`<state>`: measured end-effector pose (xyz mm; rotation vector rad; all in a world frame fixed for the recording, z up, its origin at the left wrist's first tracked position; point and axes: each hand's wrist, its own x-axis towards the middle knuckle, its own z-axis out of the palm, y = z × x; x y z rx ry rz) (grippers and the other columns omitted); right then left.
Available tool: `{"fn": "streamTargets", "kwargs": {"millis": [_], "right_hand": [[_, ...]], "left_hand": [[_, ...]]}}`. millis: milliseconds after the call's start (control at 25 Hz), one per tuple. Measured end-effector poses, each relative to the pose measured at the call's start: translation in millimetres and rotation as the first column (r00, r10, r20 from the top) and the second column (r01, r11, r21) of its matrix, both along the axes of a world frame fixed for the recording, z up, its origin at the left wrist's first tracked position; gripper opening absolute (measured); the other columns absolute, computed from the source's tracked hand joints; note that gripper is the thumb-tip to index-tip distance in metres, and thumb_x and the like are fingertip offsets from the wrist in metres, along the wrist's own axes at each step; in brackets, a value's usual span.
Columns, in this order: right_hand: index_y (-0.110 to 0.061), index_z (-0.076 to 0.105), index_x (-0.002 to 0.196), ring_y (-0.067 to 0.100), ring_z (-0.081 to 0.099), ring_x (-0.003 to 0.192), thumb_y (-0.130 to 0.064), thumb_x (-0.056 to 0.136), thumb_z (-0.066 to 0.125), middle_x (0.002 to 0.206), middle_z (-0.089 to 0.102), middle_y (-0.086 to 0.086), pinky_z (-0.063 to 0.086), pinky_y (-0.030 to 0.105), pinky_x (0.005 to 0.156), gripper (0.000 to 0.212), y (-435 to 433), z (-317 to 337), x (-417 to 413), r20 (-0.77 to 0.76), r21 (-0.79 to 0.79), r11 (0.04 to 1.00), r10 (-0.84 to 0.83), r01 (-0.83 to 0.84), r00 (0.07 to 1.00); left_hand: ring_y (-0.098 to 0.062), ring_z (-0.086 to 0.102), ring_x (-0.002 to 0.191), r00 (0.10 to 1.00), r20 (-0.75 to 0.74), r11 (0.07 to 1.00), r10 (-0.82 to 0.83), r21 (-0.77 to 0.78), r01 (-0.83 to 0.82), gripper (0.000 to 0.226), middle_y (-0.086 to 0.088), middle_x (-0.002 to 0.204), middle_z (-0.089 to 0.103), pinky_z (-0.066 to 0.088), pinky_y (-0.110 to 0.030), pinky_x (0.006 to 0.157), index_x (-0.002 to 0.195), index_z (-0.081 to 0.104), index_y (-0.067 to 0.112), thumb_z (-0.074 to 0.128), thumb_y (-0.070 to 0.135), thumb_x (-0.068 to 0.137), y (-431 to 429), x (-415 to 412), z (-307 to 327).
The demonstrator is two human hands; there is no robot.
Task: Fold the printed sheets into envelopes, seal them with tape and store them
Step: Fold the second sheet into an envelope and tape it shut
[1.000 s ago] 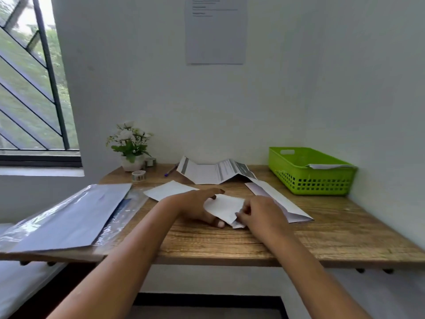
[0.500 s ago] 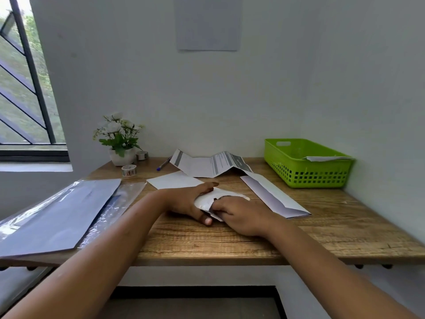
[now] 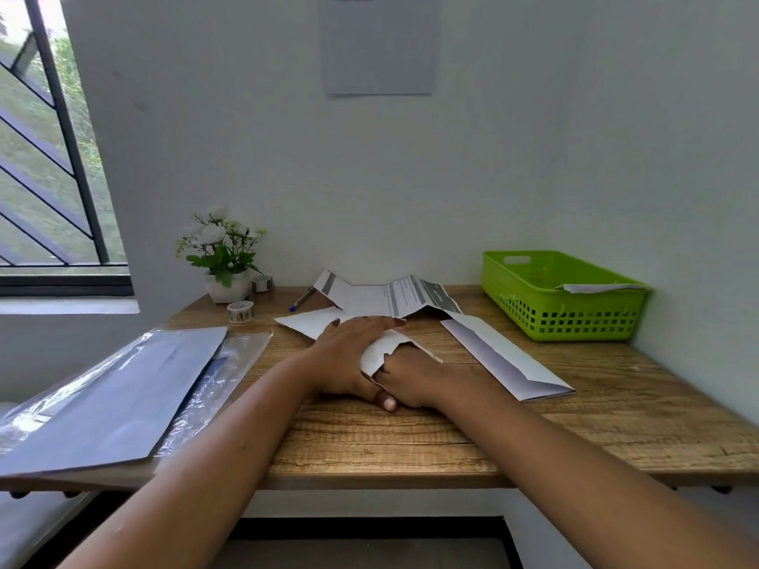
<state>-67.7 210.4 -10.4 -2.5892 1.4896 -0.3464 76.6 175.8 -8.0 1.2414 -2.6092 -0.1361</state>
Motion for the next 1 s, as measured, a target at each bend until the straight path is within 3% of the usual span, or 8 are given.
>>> {"fn": "streamTargets", "kwargs": {"millis": [80,200,280,440,560,720,880,1000], "right_hand": [[-0.013,0.051,0.133,0.024,0.051,0.12,-0.026,0.101,0.035,0.134,0.055,0.008,0.039,0.034,0.102,0.039,0,-2,-4,0.004,0.035,0.999,0.021,-0.021,1.0],[-0.014,0.052,0.132,0.024,0.051,0.119,-0.028,0.1,0.035,0.132,0.055,0.007,0.039,0.034,0.101,0.038,0,-3,-7,-0.018,0.053,0.998,0.026,-0.025,1.0],[-0.016,0.054,0.129,0.024,0.051,0.118,-0.031,0.1,0.035,0.129,0.057,0.006,0.04,0.035,0.1,0.038,-1,-5,-8,-0.038,0.063,0.998,0.011,-0.009,0.999],[-0.021,0.053,0.13,0.019,0.047,0.123,-0.027,0.099,0.034,0.135,0.052,0.002,0.038,0.035,0.103,0.036,7,-3,-15,-0.041,0.02,0.996,0.088,-0.088,0.995],[-0.025,0.054,0.125,0.017,0.046,0.123,-0.024,0.098,0.033,0.136,0.05,-0.002,0.038,0.034,0.101,0.034,19,-3,-26,-0.038,-0.003,0.992,0.126,-0.126,0.991],[-0.028,0.053,0.125,0.016,0.049,0.117,-0.026,0.096,0.044,0.131,0.052,-0.004,0.041,0.034,0.097,0.031,29,-4,-45,0.031,-0.049,0.994,0.103,-0.102,0.994],[-0.033,0.049,0.132,0.014,0.054,0.112,-0.029,0.092,0.054,0.127,0.059,-0.004,0.043,0.034,0.097,0.04,28,2,-59,0.127,0.036,0.999,0.021,-0.026,0.992],[-0.023,0.064,0.118,0.008,0.058,0.103,-0.015,0.092,0.055,0.117,0.065,-0.005,0.042,0.021,0.09,0.029,27,14,-63,0.179,0.073,0.997,-0.023,0.01,0.984]], "left_hand": [[-0.012,0.013,0.144,0.999,0.043,0.999,0.011,-0.044,-0.009,0.127,0.008,0.155,0.021,0.005,-0.049,0.118,0.148,0.014,0.034,0.052,0.087,0.038,0,2,1],[-0.011,0.012,0.144,0.996,0.083,0.996,0.013,-0.09,-0.005,0.125,0.009,0.155,0.02,-0.002,-0.05,0.117,0.147,0.015,0.035,0.05,0.087,0.04,4,2,5],[-0.012,0.015,0.143,0.996,0.091,1.0,0.024,-0.02,-0.022,0.121,0.01,0.153,0.024,-0.003,-0.051,0.117,0.146,0.017,0.038,0.051,0.086,0.04,8,1,7],[-0.016,0.031,0.137,0.998,0.064,0.98,0.021,0.197,-0.033,0.106,0.01,0.148,0.037,0.021,-0.042,0.115,0.141,0.029,0.04,0.063,0.078,0.048,6,1,9],[-0.016,0.033,0.135,1.0,0.016,0.965,-0.01,0.262,0.006,0.094,0.005,0.149,0.037,0.024,-0.031,0.108,0.143,0.031,0.032,0.072,0.059,0.063,7,0,8],[-0.015,0.035,0.133,0.999,-0.021,0.957,-0.033,0.288,0.037,0.106,0.004,0.148,0.037,0.026,-0.029,0.105,0.144,0.03,0.029,0.058,0.074,0.052,11,-4,10],[-0.016,0.04,0.129,0.982,-0.188,0.954,0.022,0.297,0.035,0.062,0.003,0.143,0.044,0.03,-0.031,0.1,0.139,0.038,0.033,0.039,0.064,0.084,14,-13,6],[-0.018,0.046,0.125,0.987,-0.155,0.981,0.05,0.193,-0.02,0.046,0.002,0.137,0.051,0.035,-0.03,0.096,0.134,0.044,0.033,0.051,0.045,0.09,16,-19,2]]}}
